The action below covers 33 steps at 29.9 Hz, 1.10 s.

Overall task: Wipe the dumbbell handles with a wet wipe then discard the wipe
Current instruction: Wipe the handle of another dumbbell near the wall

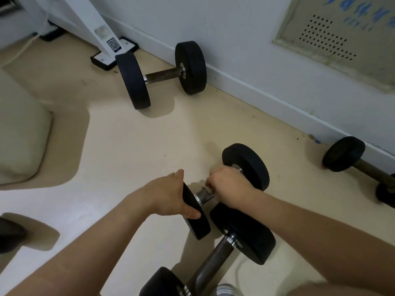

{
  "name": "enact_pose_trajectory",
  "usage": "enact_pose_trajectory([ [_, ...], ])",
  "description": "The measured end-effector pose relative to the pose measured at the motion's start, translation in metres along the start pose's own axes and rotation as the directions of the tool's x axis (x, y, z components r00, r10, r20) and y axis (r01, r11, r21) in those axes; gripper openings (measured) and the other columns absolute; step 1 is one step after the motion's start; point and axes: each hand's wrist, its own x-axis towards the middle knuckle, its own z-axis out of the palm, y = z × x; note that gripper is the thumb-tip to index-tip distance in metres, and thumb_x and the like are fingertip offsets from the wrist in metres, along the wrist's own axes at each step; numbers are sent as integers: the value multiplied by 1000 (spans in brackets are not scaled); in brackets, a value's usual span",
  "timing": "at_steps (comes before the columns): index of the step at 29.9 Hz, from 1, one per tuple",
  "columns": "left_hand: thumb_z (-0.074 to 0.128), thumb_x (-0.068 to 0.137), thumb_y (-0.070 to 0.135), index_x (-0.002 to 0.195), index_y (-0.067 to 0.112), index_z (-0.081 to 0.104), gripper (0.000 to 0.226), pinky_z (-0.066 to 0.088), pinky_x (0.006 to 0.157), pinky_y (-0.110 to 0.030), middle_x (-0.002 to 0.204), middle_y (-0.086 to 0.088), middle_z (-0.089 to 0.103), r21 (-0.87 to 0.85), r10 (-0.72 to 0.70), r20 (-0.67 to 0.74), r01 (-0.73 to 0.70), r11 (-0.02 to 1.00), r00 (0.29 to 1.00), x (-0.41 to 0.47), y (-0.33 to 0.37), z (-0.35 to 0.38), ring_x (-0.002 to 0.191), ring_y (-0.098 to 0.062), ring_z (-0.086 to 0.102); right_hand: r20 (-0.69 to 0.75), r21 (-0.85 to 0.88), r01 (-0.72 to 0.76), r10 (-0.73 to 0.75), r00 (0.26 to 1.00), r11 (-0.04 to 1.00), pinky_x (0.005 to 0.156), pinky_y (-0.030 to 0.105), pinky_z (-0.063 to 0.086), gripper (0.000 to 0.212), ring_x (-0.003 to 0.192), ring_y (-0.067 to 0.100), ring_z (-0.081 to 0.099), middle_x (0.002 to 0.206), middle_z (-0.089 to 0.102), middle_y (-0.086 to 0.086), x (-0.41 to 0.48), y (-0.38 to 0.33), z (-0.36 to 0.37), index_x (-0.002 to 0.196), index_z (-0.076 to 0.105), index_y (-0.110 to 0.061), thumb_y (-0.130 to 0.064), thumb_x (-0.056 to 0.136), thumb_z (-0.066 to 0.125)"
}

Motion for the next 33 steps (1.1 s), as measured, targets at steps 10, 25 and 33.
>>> enact_pose_trajectory([
  [10,79,62,59,145,17,25,109,41,96,-28,141,2,47,-59,-5,-65,1,998,998,-14,3,9,125,-21,46,19,167,-215,215,976,962,64,35,55,15,71,29,61,71,59,7,-13,14,-7,73,66,-10,-2,76,54],
  [25,74,67,61,126,15,45,80,48,88,-34,118,1,58,149,14,-54,-6,989,998,-17,17,6,104,-20,55,28,607,-157,177,984,779,77,27,52,17,82,14,65,89,72,1,-26,-5,-4,90,75,-18,-12,85,60],
  [33,72,72,39,96,10,67,39,56,75,-29,84,-7,73,-788,85,-322,-317,529,943,-35,60,-74,78,-19,68,-193,979,202,481,855,33,59,17,47,18,65,15,67,68,71,3,-61,-1,-80,76,70,-17,1,78,70],
])
